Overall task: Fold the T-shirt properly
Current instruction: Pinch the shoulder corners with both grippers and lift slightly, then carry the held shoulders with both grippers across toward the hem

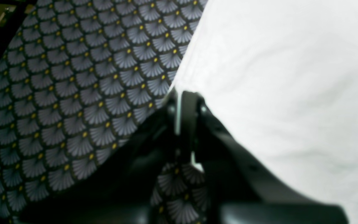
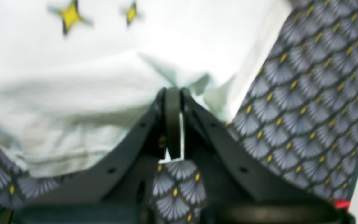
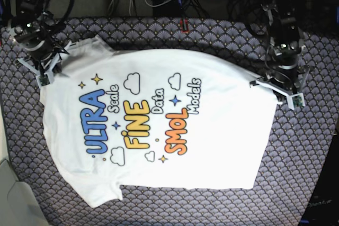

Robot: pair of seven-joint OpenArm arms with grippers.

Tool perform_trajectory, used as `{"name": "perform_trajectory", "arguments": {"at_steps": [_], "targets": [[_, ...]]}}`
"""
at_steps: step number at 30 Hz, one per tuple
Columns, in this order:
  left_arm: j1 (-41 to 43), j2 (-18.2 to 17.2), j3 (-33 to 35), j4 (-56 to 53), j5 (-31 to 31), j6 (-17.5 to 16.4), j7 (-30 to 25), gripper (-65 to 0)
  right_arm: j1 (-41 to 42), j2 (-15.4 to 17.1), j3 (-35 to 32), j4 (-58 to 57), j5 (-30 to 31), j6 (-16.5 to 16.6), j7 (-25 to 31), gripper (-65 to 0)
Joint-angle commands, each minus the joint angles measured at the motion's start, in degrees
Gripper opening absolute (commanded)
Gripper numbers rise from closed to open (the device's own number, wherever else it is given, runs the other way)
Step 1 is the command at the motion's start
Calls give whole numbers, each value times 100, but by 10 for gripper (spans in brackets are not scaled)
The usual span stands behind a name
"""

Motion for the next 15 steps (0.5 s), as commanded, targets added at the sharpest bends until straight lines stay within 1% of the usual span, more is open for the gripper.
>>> {"name": "perform_trajectory", "arguments": {"at_steps": [1,2,6,9,15], "targets": [[-82,-29,2,102,10,18,-129,-645,11,131,36,126,49,-3,75,-650],[-82,-29,2,111,10,18,-129,-645,11,175,18,126,49,-3,75,-650],[-82,-29,11,146,10,18,-129,-645,187,184,45,179,40,-3,75,-650],[-82,-29,11,146,10,18,-129,-645,266,281,27,328,40,-3,75,-650],[-152,-29,11,128,10,10,-129,-645,547,290,1,487,23,-3,66,-650]]}}
